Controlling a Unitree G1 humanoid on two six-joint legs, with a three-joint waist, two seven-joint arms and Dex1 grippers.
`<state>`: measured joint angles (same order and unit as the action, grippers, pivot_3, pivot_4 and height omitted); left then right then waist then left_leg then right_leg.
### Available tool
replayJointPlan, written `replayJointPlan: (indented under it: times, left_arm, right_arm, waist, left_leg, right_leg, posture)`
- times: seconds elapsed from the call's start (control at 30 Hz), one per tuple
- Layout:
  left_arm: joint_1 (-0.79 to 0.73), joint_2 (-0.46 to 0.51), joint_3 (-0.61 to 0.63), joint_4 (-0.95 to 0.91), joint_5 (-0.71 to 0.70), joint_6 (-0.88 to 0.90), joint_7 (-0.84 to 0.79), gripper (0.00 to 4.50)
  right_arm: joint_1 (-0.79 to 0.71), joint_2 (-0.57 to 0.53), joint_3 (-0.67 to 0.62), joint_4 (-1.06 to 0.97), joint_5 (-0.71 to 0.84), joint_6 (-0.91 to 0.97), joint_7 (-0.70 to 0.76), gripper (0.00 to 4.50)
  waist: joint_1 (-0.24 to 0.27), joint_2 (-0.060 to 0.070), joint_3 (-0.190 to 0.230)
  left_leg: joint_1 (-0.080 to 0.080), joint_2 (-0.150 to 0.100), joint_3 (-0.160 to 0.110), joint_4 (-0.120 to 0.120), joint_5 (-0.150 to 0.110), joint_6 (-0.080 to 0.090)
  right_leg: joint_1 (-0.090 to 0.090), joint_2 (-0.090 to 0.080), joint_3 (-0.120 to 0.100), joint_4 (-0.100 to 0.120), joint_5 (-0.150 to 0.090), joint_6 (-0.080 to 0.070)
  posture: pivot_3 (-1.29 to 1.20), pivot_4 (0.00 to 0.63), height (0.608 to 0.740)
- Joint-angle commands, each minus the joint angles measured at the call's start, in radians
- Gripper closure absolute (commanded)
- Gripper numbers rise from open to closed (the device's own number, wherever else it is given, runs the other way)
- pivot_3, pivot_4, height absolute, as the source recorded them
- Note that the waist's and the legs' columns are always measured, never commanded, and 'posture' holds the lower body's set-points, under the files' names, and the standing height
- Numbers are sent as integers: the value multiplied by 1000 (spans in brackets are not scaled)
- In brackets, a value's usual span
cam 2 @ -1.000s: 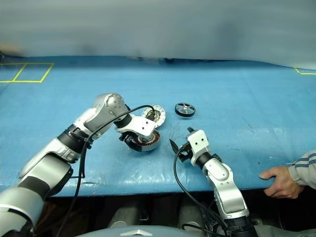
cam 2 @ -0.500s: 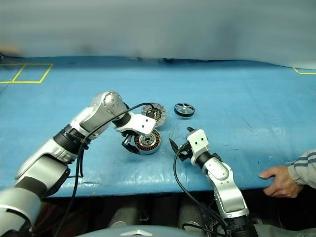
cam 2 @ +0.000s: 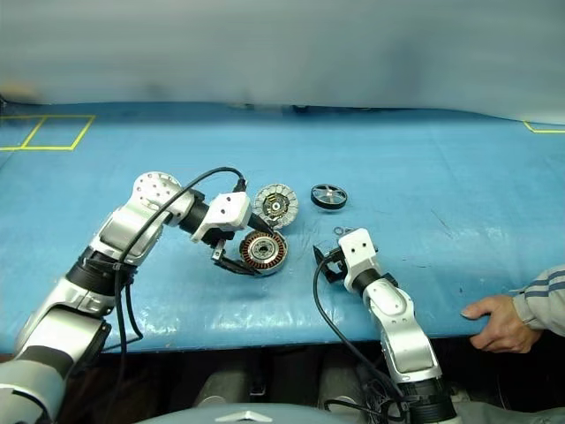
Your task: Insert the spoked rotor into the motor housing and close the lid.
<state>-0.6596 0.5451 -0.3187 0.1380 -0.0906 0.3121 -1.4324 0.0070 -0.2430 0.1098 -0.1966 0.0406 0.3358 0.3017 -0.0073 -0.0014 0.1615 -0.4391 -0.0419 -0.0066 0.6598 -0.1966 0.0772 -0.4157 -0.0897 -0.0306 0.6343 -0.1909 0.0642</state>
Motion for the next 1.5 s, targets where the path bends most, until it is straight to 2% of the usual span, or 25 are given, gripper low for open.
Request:
replayJointPlan:
  times: [0.03, 0.17, 0.5, 0.87, 1.0, 1.23, 1.33, 1.47, 1.5]
  left_arm:
    - [33, -23, 74, 29, -62, -25, 59, 22]
    - [143, -54, 137, 70, -84, -146, 151, 22]
    - [327, -128, 220, 5, -144, -277, 319, 22]
    - [488, -124, 242, -50, -167, -370, 400, 22]
    - [541, -121, 245, -53, -160, -405, 420, 0]
    - [604, -133, 250, -101, -213, -420, 412, 0]
    - [618, -127, 249, -108, -218, -431, 408, 0]
    - [635, -121, 250, -111, -220, -454, 404, 0]
    - [640, -120, 250, -110, -218, -463, 404, 0]
  right_arm:
    - [-26, 3, -10, -18, 1, 22, -7, 0]
    - [-61, 20, -46, 19, 17, 54, -32, 0]
    - [-135, 50, -82, 132, 45, 94, -45, 0]
    - [-170, 66, -79, 269, 42, 54, -46, 0]
    - [-170, 72, -82, 300, 42, 45, -53, 815]
    - [-163, 85, -91, 311, 47, 50, -55, 3045]
    - [-164, 85, -93, 309, 46, 55, -52, 3045]
    - [-160, 84, -94, 301, 46, 58, -50, 3759]
    - [-154, 81, -91, 289, 44, 52, -46, 3759]
  waist:
    - [-1, 0, 0]
    - [-3, 0, 0]
    - [0, 0, 0]
    - [-4, 0, -1]
    - [-4, 1, -2]
    - [-4, 0, -3]
    - [-4, 1, -4]
    - [-4, 1, -5]
    - [-4, 1, -5]
  left_leg:
    - [0, 0, 0, 0, 0, 0]
    - [2, 0, 1, 0, 0, 0]
    - [4, 0, 1, -3, -1, -3]
    - [7, 0, 2, -6, -2, -6]
    - [8, 0, 2, -6, -3, -6]
    - [8, 0, 2, -8, -3, -7]
    - [8, 0, 2, -8, -3, -7]
    - [8, 0, 2, -10, -3, -7]
    - [8, 0, 2, -11, -3, -7]
  right_leg:
    - [0, 1, 0, 0, 0, 0]
    - [1, 0, 0, 0, 0, 0]
    - [2, -6, 1, 0, 0, -1]
    - [4, -6, 1, 0, -1, -2]
    - [4, -6, 1, 0, -1, -2]
    - [3, -6, 1, -2, -1, -2]
    - [3, -7, 1, -3, -1, -2]
    - [3, -7, 1, -5, -1, -2]
    - [3, -7, 1, -5, -1, -2]
  posture:
    - [0, 150, 740]
    - [0, 150, 740]
    - [0, 150, 740]
    - [0, 150, 740]
    - [0, 150, 740]
    - [0, 150, 740]
    - [0, 150, 740]
    - [0, 150, 740]
    - [0, 150, 740]
